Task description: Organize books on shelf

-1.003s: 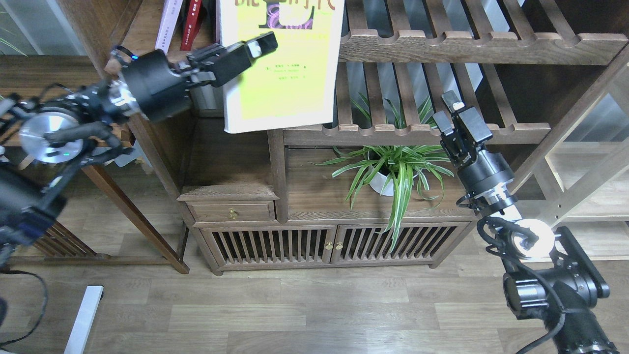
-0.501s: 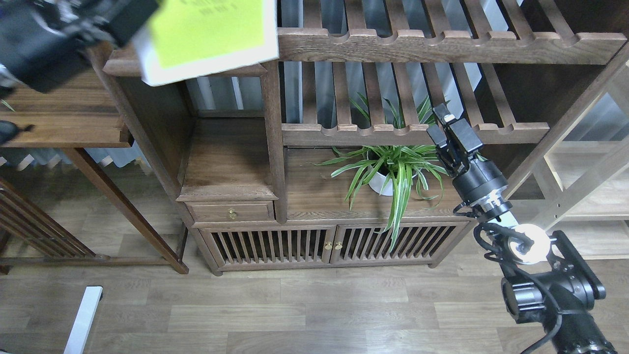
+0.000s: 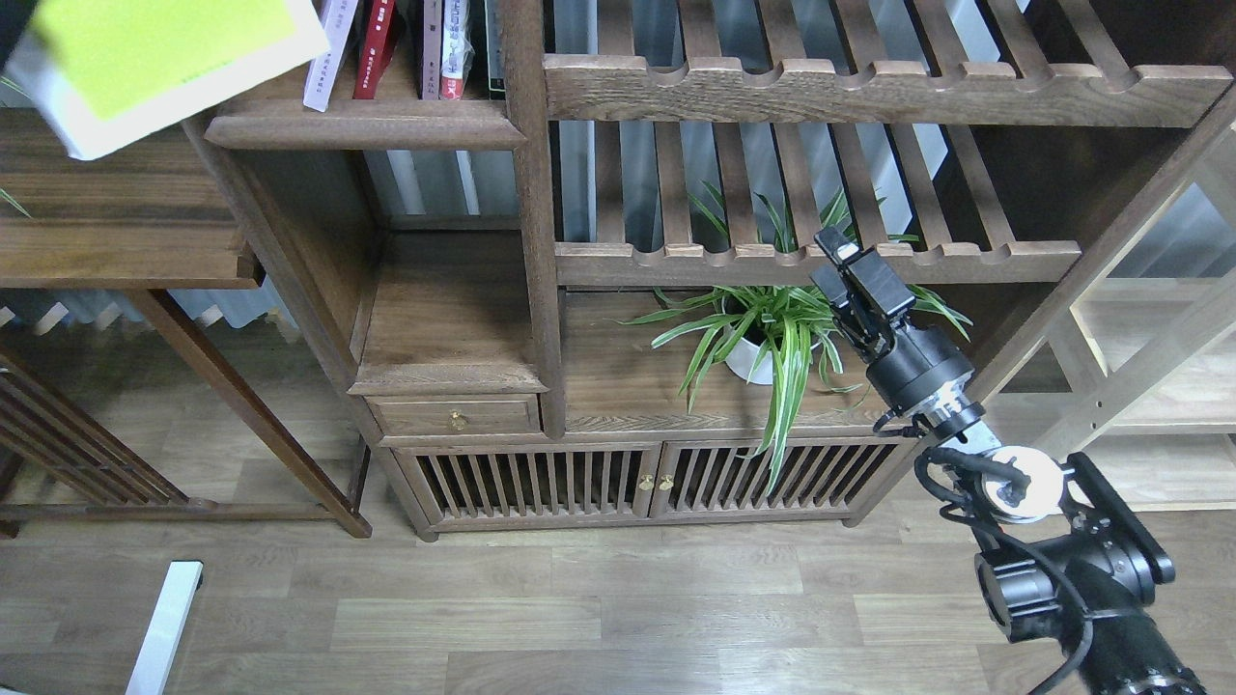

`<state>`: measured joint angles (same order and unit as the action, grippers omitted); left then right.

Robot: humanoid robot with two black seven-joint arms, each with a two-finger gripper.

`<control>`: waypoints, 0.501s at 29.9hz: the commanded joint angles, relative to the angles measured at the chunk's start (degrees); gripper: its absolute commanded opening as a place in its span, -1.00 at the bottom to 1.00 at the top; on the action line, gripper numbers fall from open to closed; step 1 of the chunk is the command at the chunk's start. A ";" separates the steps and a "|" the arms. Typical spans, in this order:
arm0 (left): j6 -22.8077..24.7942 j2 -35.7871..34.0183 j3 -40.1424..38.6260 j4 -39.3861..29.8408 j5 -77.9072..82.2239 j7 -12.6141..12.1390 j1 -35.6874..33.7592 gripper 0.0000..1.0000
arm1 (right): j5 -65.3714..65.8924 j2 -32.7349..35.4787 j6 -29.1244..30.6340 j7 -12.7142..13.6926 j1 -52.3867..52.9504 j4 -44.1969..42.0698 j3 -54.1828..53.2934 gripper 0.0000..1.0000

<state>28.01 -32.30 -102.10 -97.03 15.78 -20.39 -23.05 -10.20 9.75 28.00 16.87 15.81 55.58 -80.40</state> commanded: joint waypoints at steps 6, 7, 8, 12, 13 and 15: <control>-0.01 0.66 -3.28 1.05 2.84 0.00 2.31 -1.00 | 0.09 -0.26 0.00 0.00 0.01 -0.30 2.61 0.76; -0.01 1.10 -3.28 1.32 3.63 0.00 2.31 -1.00 | 0.00 -0.26 0.00 0.00 0.01 -0.30 2.97 0.76; -0.01 1.62 -3.28 1.67 4.25 0.00 2.40 -1.00 | 0.00 -0.26 0.00 0.00 0.01 -0.30 3.14 0.76; -0.01 4.35 -2.58 2.20 7.67 0.00 2.22 -1.00 | 0.09 -0.26 0.00 0.00 0.01 -0.30 3.32 0.76; -0.01 4.79 -2.23 2.20 8.03 0.00 2.14 -1.00 | 0.09 -0.26 0.00 0.00 -0.08 -0.30 3.32 0.76; -0.01 5.06 -1.88 2.29 8.73 0.00 1.87 -1.00 | 0.09 -0.17 0.00 0.00 -0.16 -0.30 3.32 0.76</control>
<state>28.00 -27.99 -104.68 -94.90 23.34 -20.39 -20.80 -10.12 9.49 28.00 16.88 15.84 55.28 -77.11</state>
